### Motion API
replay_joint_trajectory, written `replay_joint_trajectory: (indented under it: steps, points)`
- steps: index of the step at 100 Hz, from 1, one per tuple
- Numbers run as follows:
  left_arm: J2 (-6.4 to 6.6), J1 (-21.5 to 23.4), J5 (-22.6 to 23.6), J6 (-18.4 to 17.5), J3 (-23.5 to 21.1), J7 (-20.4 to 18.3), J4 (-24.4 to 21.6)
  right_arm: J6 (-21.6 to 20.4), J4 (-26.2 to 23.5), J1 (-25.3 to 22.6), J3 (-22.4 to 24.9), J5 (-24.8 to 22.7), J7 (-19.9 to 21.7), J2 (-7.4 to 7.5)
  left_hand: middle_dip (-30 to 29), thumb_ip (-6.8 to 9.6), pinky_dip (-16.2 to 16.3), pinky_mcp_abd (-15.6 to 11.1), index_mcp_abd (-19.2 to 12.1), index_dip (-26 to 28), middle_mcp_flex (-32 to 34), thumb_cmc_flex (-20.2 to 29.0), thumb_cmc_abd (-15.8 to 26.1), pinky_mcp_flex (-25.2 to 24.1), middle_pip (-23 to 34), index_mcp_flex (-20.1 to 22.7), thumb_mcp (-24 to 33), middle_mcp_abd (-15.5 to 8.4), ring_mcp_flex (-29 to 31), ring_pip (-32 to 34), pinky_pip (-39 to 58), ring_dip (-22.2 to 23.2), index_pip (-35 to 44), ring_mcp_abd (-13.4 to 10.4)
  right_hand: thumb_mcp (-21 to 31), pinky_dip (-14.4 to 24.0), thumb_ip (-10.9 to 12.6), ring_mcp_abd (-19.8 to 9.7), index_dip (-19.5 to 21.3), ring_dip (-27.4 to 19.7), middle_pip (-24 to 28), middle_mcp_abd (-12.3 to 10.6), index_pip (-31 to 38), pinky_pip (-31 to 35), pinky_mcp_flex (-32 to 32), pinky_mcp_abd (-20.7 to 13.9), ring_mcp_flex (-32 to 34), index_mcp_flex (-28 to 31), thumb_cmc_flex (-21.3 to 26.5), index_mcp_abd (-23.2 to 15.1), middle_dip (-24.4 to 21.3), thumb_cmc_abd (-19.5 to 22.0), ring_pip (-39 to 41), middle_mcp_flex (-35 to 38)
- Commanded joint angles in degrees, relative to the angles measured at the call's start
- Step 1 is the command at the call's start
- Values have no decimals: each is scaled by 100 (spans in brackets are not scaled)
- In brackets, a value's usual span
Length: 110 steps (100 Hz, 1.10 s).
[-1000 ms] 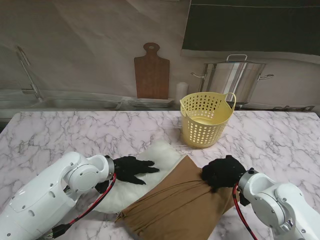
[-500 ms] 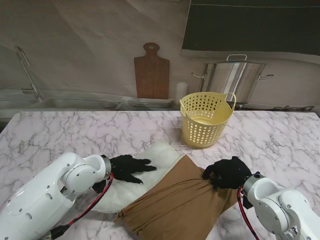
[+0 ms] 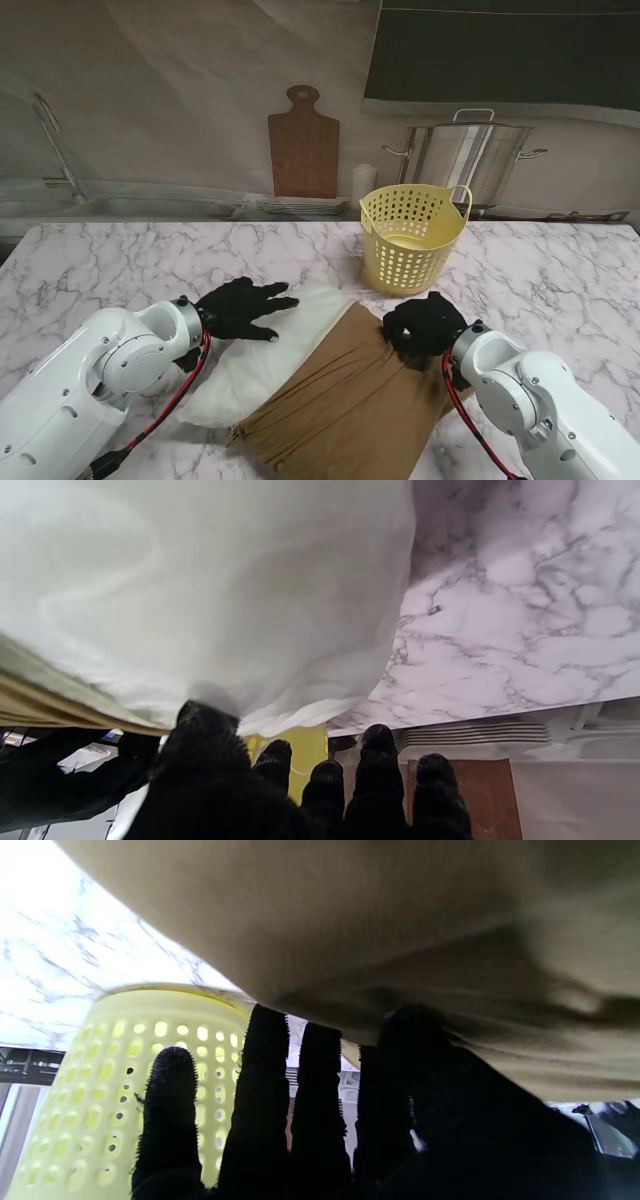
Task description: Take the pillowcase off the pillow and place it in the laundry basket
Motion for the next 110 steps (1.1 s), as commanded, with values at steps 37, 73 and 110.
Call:
replay_joint_trajectory:
  steps: [37,73,110]
  points:
    - [25,-868,-944,224,1516,-263,822,-95,86,72,-78,62,-21,-29,94,-47,-30,72,697,43,-40,-355,219,-84,-13,-166,-24,359,-38,-8,2561,132,-54,207,-244,19,-12,-48,348,50,43,-67,808,-77,-86,112,92,488,118,229,9,206,71,-2]
    - [166,-1082,-740,343,1799,-829,1246,-129,-365,-967,648,-354,9,-30,45,17,-71,9,313,29,-223,19,-182,-123,-60,-154,110,237,-146,-24,2463,120,-28,153,-206,0,11,-34,363,40,34,-58,828,-114,-115,122,80,513,87,250,-9,184,51,2]
    - [203,-980,-694,461,1725,-990,1388,-91,-943,-1787,1315,-833,164,-58,50,18,-60,0,248,43,-237,271,-195,-124,-39,-195,81,210,-161,-33,2438,111,-45,137,-185,-14,45,-26,390,26,1,-29,829,-130,-110,108,75,521,109,304,-22,178,13,-12]
